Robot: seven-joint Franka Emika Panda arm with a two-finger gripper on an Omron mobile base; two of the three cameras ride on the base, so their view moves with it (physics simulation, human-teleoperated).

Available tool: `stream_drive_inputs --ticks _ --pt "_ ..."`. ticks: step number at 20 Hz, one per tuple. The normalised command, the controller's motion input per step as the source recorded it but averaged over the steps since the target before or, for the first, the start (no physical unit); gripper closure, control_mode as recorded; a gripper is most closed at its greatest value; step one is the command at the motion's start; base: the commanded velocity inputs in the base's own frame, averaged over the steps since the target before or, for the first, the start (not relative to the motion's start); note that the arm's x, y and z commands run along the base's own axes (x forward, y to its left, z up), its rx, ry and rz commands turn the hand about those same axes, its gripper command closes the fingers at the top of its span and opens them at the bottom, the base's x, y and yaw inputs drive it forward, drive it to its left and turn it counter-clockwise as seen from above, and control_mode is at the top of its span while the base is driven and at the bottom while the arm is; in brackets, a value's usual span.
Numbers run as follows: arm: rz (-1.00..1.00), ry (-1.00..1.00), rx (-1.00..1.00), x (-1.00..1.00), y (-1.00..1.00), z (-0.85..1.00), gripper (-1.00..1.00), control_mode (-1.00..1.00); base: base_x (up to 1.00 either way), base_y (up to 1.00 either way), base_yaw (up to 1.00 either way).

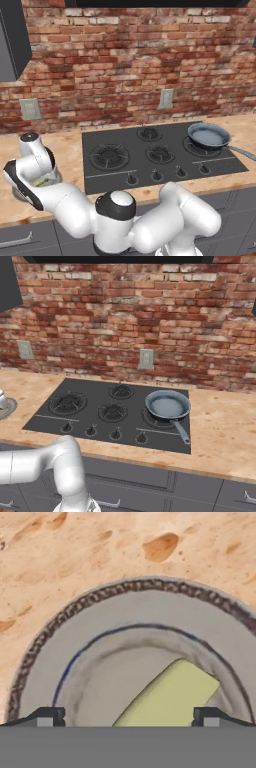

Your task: Pick up the butter stick and place it in the pan. Then turn on the burner for the pan.

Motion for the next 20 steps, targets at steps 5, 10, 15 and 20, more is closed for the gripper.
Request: stream_drive_inputs --ticks 5,10,15,20 --pt "-0.02 0.00 0.00 0.00 0.18 -0.37 -1.00 -1.00 0.00 0.00 0.00" --pt "-0.05 0.00 0.02 -0.03 0.14 -0.39 -1.00 -1.00 0.00 0.00 0.00" --pt "-0.12 -0.01 0.05 -0.57 0.00 -0.19 -1.00 -1.00 0.00 0.00 0.00" --pt "-0.15 -0.01 0.03 -0.68 0.00 -0.20 -1.00 -1.00 0.00 0.00 0.00"
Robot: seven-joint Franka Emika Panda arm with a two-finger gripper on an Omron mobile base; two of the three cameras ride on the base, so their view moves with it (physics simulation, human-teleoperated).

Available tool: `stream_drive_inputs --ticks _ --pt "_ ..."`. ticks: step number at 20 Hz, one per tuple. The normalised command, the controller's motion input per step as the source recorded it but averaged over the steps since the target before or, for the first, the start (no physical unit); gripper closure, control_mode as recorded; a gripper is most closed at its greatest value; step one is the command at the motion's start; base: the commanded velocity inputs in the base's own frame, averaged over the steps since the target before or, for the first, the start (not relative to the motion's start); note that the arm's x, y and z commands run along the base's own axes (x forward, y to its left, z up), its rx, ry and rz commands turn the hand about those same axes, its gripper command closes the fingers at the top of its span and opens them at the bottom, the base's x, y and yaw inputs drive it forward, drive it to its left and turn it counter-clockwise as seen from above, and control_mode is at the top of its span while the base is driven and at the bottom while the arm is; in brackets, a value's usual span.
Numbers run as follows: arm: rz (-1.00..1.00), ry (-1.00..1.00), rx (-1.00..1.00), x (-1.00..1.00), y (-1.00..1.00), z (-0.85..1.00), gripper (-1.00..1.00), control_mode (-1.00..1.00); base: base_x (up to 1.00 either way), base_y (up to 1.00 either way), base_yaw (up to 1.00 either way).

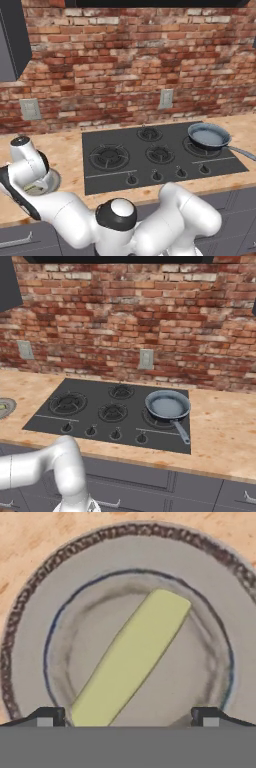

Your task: Pick up the butter stick and place it in the pan. Then turn on the burner for the pan.

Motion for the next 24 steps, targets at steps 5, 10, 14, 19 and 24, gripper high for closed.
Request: stream_drive_inputs --ticks 5,10,14,19,24 --pt "-0.15 0.00 0.02 -0.25 0.00 -0.10 -1.00 -1.00 0.00 0.00 0.00" --pt "-0.14 0.00 0.00 0.17 0.00 0.01 -1.00 -1.00 0.00 0.00 0.00" --pt "-0.12 0.00 0.00 0.27 0.00 0.07 -1.00 -1.00 0.00 0.00 0.00" --pt "-0.09 0.03 0.00 0.30 -0.02 0.01 -1.00 -1.00 0.00 0.00 0.00" --pt "-0.07 0.05 0.01 0.16 -0.03 0.02 -1.00 -1.00 0.00 0.00 0.00"
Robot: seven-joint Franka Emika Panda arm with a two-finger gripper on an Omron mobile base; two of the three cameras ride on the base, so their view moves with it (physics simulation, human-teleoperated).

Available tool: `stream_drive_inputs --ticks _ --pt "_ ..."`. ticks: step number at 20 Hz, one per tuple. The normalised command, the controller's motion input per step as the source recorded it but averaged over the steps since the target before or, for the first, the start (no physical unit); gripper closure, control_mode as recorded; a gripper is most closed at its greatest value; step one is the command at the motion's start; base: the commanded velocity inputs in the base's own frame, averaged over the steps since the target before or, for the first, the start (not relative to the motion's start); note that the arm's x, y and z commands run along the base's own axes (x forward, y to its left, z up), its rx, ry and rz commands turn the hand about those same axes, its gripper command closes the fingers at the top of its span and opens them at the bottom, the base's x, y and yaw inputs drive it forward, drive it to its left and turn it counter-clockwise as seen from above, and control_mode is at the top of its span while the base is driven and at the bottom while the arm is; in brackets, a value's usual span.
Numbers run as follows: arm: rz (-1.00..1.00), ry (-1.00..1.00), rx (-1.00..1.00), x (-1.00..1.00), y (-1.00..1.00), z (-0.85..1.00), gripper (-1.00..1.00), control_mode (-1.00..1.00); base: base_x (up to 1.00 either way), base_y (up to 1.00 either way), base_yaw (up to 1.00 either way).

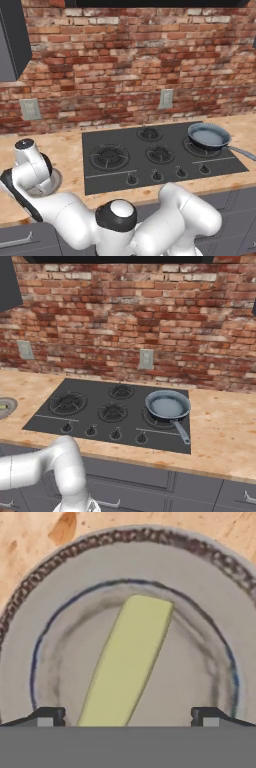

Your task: Pick up the butter stick and place it in the pan. Then turn on the burner for the pan.

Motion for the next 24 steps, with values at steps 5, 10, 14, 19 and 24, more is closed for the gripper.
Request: stream_drive_inputs --ticks 5,10,14,19,24 --pt "-0.07 0.15 0.02 0.02 0.00 -0.17 -1.00 -1.00 0.00 0.00 0.00" --pt "-0.06 0.17 0.01 0.00 0.00 -0.46 1.00 -1.00 0.00 0.00 0.00" --pt "-0.04 0.14 0.00 0.00 0.00 -0.44 1.00 -1.00 0.00 0.00 0.00" --pt "-0.04 0.02 0.01 -0.09 -0.02 -0.07 1.00 -1.00 0.00 0.00 0.00" --pt "-0.04 -0.01 0.00 -0.32 -0.18 0.03 1.00 -1.00 0.00 0.00 0.00"
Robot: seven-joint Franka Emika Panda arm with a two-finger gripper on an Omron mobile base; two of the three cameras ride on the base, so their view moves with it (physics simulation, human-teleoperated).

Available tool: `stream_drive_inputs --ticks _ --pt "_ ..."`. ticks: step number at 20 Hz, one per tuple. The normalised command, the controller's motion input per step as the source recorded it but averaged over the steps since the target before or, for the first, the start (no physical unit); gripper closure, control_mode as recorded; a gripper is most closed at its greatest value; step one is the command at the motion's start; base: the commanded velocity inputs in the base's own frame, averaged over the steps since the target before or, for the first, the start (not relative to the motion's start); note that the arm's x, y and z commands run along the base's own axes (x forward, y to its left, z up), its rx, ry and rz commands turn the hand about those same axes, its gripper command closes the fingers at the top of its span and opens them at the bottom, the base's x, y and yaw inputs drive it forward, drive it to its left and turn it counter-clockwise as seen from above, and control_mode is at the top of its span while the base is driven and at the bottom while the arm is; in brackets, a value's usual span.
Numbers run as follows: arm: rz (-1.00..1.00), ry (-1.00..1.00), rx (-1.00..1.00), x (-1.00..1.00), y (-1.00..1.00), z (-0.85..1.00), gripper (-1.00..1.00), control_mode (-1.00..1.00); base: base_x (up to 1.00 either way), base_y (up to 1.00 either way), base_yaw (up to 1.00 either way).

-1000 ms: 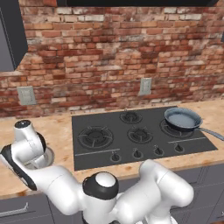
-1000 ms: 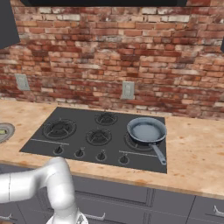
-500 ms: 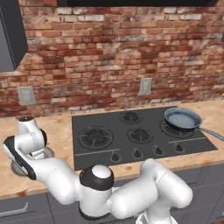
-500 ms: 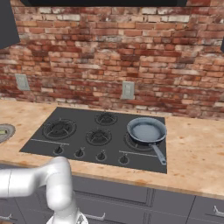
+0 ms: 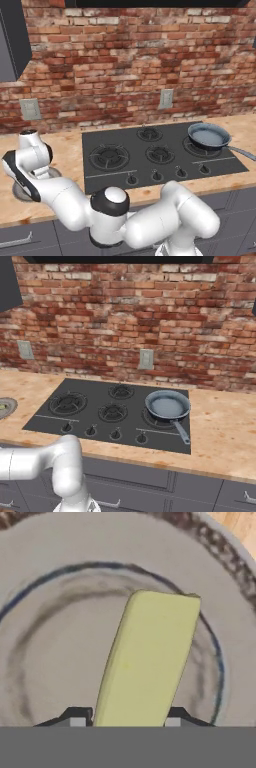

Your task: Pick up the butter stick and place it in the pan. Then turn on the burner for the pan.

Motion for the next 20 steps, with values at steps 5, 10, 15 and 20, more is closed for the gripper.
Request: stream_drive_inputs --ticks 5,10,15,20 --pt "-0.05 -0.07 0.00 -0.32 -0.24 0.23 1.00 -1.00 0.00 0.00 0.00" --pt "-0.07 -0.13 0.00 -0.32 -0.53 0.36 1.00 -1.00 0.00 0.00 0.00" --pt "-0.06 -0.19 0.00 -0.30 -0.64 0.40 1.00 -1.00 0.00 0.00 0.00" --pt "-0.05 -0.19 0.00 -0.26 -0.81 0.44 1.00 -1.00 0.00 0.00 0.00"
